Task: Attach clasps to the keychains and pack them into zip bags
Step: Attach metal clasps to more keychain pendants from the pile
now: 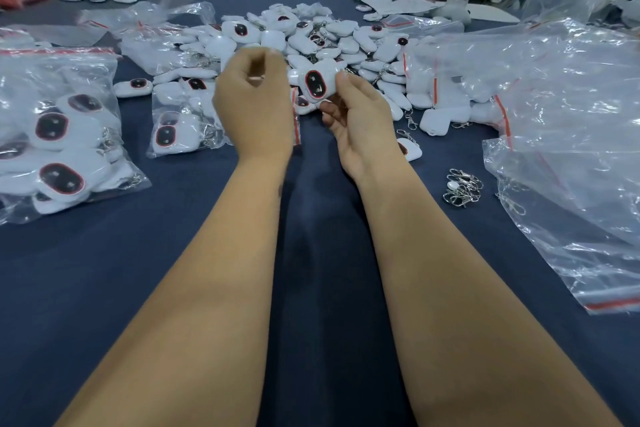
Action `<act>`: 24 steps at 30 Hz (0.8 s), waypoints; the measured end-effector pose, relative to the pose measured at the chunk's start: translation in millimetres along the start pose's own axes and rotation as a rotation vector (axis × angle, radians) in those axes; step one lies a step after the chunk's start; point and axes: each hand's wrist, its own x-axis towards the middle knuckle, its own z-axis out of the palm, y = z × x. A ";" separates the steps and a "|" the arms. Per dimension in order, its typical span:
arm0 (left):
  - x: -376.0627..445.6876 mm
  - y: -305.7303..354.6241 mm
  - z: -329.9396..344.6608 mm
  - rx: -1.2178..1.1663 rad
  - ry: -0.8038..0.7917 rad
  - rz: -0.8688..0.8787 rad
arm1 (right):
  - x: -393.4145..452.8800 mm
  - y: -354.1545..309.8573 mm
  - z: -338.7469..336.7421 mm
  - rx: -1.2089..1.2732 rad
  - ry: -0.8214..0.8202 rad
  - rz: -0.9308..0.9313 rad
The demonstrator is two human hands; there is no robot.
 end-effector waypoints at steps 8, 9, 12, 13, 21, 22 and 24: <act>6.0 -10.3 -15.4 0.652 -0.257 0.028 | 3.1 0.7 -1.2 0.054 0.085 0.023; 4.3 -12.3 -13.6 0.763 -0.330 0.061 | 3.3 1.3 -0.7 0.040 0.085 0.013; 3.4 -14.7 -12.0 0.932 -0.395 0.116 | 4.1 2.5 0.4 -0.009 0.102 -0.011; 4.0 -14.1 -13.0 0.910 -0.386 0.102 | 4.3 2.8 0.5 -0.033 0.103 -0.021; 2.8 -4.2 -12.2 0.491 -0.236 -0.093 | -1.0 5.1 4.2 -0.280 0.003 -0.095; 2.8 -4.2 -11.8 0.467 -0.227 -0.087 | -1.6 5.7 4.5 -0.300 0.015 -0.107; 2.3 -5.1 -10.8 0.436 -0.231 -0.038 | -2.4 6.9 4.7 -0.327 0.034 -0.127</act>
